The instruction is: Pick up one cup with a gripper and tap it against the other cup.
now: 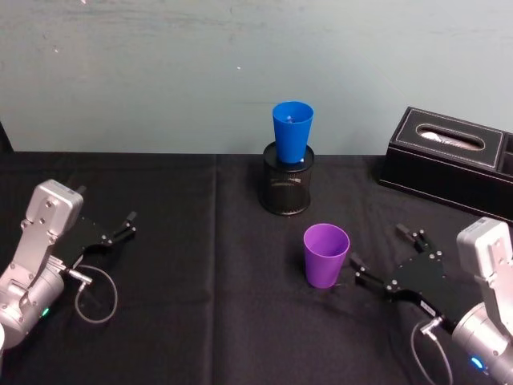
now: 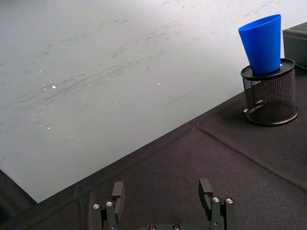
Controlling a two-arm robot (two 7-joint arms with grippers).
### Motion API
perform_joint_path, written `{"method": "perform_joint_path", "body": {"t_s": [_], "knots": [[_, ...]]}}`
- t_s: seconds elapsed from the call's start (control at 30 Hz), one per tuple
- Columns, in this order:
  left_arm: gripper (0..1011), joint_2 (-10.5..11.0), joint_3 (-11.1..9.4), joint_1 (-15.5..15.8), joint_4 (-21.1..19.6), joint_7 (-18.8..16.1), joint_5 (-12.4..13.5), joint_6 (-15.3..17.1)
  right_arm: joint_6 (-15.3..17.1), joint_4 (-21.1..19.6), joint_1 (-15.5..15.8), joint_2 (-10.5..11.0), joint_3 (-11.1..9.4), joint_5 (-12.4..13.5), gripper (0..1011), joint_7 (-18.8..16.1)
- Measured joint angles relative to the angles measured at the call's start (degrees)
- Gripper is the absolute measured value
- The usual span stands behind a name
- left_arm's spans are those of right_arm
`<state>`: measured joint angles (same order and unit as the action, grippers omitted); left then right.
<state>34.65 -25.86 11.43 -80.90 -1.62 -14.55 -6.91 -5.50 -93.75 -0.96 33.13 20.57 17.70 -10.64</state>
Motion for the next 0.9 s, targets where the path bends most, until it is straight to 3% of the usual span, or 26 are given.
{"method": "perform_joint_path", "body": {"t_s": [0.5,0.9], "knots": [[1011,0.00,0.00,0.00,0.00,0.00,0.00,0.00,-3.88,1.19,0.69,-2.87,-1.03,0.83,1003,-4.49],[1011,0.00,0.00,0.00,0.00,0.00,0.00,0.00,-3.92,3.77,-0.59,-5.46,-0.86,-0.20,1003,-6.96]]}}
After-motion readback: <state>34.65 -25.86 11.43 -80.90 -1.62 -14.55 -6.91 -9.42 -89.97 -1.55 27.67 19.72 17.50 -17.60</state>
